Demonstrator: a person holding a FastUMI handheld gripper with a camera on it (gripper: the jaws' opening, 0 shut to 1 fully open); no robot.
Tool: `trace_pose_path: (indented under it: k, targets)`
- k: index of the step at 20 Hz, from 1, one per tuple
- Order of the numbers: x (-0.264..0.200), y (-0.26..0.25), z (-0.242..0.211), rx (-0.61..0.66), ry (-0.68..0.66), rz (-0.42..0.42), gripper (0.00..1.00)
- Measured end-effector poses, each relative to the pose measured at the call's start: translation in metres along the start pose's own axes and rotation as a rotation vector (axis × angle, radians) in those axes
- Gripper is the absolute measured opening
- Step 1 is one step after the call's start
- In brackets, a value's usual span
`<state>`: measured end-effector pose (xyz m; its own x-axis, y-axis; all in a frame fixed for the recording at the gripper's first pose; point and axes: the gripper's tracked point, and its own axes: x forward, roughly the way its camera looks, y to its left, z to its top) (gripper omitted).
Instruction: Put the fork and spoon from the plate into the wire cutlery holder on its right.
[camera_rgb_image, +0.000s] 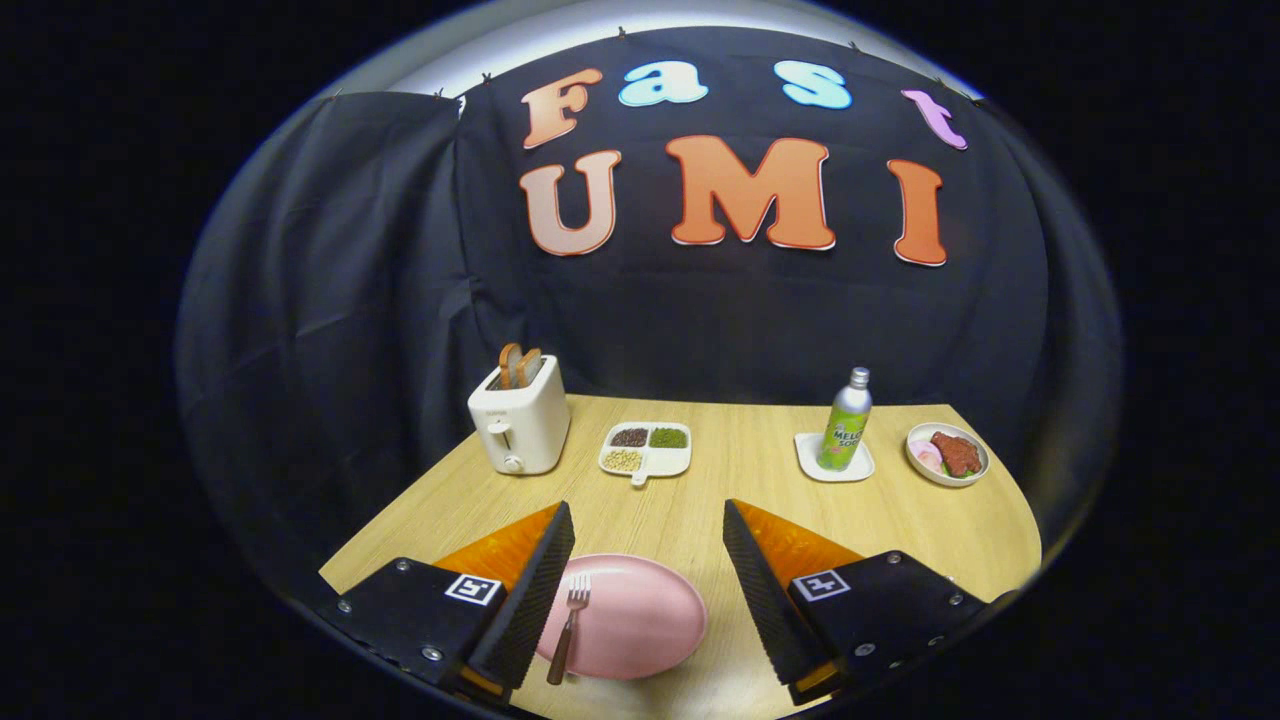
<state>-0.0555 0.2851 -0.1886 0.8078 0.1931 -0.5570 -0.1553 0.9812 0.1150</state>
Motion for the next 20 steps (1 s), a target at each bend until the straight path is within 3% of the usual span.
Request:
trace_pose_path:
  k: [9, 20]
  targets:
    - [0.025, 0.030, -0.051, -0.044, 0.077, -0.014, 0.96]
    - [0.043, 0.048, -0.171, -0.113, 0.522, 0.028, 0.97]
